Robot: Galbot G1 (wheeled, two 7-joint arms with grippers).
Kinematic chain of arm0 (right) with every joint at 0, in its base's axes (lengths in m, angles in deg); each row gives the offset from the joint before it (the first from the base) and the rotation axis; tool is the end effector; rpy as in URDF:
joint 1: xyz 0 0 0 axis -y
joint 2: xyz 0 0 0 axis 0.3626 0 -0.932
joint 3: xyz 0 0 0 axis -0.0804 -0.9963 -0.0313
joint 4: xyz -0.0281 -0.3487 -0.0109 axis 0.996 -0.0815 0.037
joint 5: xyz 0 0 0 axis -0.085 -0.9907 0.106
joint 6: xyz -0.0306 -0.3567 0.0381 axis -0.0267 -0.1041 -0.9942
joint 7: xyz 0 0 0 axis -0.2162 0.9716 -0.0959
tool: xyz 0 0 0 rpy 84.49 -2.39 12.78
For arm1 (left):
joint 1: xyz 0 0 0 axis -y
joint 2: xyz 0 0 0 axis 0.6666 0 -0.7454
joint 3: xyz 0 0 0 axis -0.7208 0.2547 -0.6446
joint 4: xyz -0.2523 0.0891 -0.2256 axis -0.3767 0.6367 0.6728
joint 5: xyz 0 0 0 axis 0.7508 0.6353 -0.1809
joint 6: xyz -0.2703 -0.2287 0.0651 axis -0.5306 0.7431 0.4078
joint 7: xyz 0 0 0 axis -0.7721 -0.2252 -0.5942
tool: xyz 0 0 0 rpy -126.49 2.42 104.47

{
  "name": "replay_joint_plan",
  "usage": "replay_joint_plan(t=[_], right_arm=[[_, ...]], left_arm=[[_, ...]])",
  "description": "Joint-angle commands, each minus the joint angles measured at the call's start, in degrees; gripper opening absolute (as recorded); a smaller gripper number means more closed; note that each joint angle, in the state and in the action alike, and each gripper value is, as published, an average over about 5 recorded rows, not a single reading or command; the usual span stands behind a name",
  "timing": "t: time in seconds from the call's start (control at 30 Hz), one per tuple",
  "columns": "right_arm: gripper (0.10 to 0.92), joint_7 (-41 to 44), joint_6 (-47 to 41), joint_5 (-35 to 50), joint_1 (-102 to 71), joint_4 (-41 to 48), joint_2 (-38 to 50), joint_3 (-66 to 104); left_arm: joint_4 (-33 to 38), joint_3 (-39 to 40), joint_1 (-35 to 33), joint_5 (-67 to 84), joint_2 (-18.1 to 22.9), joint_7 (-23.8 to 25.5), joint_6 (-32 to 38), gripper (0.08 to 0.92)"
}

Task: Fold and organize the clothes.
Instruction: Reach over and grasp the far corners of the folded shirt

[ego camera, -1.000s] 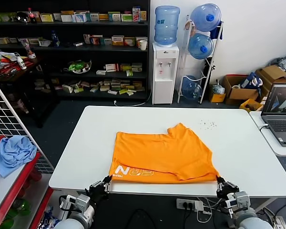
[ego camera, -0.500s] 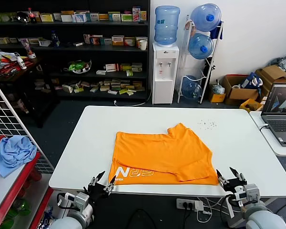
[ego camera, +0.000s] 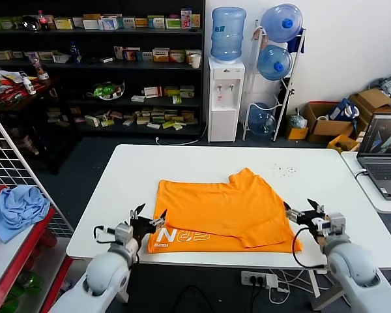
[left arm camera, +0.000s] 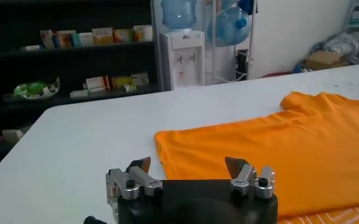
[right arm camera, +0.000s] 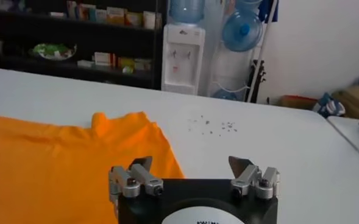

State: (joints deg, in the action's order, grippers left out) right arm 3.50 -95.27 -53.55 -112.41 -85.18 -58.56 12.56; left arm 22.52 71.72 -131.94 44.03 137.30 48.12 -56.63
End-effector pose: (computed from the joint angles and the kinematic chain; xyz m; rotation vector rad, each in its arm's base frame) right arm 0.3513 -0.1635 -0.2976 0.1154 -2.7027 0.1098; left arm 0.3282 0.0198 -0.3348 -0.3654 -2.7327 -0.1582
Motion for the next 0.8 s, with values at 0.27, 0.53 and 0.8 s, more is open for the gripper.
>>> replay_joint_plan(t=[0.27, 0.53, 0.8], right_arm=[[0.823, 8.65, 0.32, -0.82, 28.61, 30.38, -7.33, -14.05], [0.823, 13.32, 3.1, -6.01, 32.56, 42.17, -12.96, -14.39], [0.816, 16.39, 6.06, -10.24, 33.41, 48.06, -16.53, -13.18]], left_arm=[[-30.16, 10.63, 27.93, 6.05, 6.84, -0.38, -0.04, 0.823], [-38.63, 11.03, 31.11, 4.6, 11.12, 0.04, 1.3, 0.823], [-43.35, 10.5, 31.69, 2.57, 13.47, 0.91, 1.8, 0.823]])
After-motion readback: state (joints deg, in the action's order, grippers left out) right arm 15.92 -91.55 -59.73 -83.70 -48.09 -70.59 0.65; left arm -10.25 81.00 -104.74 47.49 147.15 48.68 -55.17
